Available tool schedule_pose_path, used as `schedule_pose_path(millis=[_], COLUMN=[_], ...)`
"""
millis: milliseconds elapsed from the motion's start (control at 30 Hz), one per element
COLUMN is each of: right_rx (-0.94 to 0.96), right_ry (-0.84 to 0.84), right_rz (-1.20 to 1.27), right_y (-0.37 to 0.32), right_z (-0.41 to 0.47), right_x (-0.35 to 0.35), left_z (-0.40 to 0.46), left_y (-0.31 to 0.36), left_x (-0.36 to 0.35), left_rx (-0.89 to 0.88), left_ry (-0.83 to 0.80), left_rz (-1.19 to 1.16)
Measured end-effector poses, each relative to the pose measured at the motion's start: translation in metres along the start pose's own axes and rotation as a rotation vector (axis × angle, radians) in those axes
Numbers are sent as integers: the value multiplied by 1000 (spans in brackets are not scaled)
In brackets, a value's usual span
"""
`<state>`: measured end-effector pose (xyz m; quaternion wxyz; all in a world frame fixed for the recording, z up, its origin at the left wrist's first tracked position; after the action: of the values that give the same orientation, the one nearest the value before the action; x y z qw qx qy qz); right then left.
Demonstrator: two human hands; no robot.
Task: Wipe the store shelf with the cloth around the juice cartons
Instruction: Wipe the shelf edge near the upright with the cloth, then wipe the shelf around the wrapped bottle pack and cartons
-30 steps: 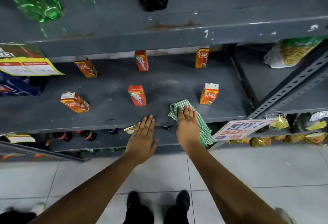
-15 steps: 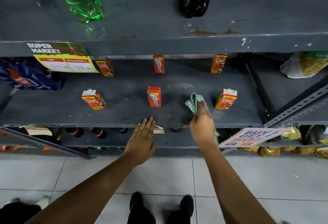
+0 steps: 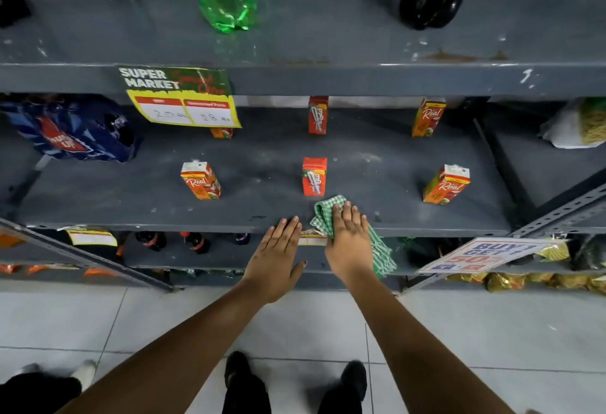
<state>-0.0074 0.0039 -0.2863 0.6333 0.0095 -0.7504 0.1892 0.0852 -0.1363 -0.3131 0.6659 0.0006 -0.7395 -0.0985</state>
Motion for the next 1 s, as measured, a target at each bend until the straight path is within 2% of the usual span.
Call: schedule_pose_path(millis=[267, 400, 533, 600, 700, 767, 900, 1000], right_rx=[-21, -7, 3, -87, -354, -403, -262, -152], right_ry=[-63, -72, -84, -149, 7, 82, -8, 38], right_rz=[15, 93, 154, 332, 688, 555, 227, 84], right_y=[-81, -126, -163, -165, -137, -122, -122, -133], right_z=[-8, -8, -7, -3, 1, 0, 5, 5], right_x=[-22, -32, -43, -36, -7, 4, -15, -32], left_z=[-33, -44, -58, -66, -73, -75, -74, -72], left_y=[-63, -92, -120, -130, -140, -143, -139, -135], left_x=[11, 11, 9, 10, 9, 8, 10, 9], left_rx=[-37, -54, -71, -72, -66, -59, -31, -15], left_ry=[-17, -77, -54, -26, -9, 13, 28, 16], left_rz=[-23, 11, 34, 27, 14, -18, -67, -85])
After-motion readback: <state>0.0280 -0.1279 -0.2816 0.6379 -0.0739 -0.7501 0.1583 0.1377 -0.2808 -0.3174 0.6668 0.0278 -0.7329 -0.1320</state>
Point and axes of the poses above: each hand's wrist, its own z-axis towards the middle knuckle, its own x-axis out of the back of the hand, y = z × x, the point moved 4 cm from there along z, towards the middle knuckle, and after that the axes turned 7 degrees about -x, right-handed, at the moved point
